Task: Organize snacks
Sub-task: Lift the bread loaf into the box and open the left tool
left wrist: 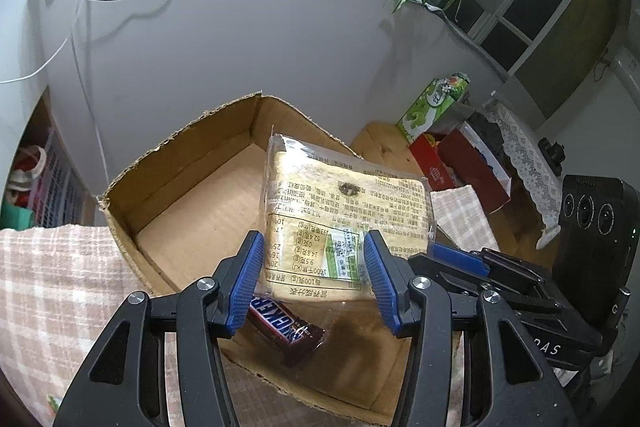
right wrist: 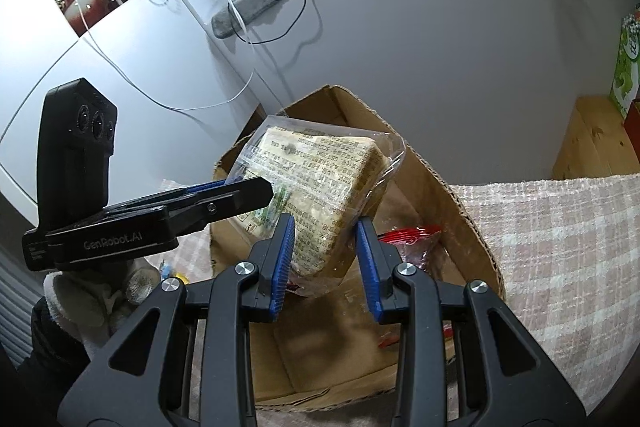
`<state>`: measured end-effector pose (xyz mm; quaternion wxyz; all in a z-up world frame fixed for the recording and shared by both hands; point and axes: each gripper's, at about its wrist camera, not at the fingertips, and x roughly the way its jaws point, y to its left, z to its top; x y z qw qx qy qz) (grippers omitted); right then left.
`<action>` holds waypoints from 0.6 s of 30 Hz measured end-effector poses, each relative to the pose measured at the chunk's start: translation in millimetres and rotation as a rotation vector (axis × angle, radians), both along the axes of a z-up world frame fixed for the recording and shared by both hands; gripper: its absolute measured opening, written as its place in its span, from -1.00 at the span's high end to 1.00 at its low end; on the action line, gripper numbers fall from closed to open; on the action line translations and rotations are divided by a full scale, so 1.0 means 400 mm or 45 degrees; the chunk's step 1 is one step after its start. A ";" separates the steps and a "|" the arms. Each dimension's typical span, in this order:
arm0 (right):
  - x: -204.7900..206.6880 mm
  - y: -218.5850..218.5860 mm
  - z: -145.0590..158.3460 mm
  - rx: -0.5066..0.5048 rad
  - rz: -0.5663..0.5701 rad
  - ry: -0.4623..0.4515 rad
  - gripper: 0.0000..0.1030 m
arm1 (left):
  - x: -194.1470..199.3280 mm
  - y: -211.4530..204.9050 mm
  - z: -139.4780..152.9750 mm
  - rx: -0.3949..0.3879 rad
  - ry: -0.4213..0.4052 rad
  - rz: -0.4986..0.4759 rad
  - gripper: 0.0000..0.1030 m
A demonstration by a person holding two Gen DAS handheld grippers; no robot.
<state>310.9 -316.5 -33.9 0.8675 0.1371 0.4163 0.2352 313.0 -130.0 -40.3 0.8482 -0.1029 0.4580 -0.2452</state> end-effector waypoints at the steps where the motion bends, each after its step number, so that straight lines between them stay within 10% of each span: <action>1: 0.002 -0.001 -0.001 -0.001 -0.003 0.001 0.36 | 0.001 -0.001 -0.001 0.002 0.000 -0.003 0.04; 18: 0.002 -0.010 -0.004 -0.077 -0.064 -0.006 0.35 | -0.018 -0.004 0.016 0.033 -0.029 -0.003 0.04</action>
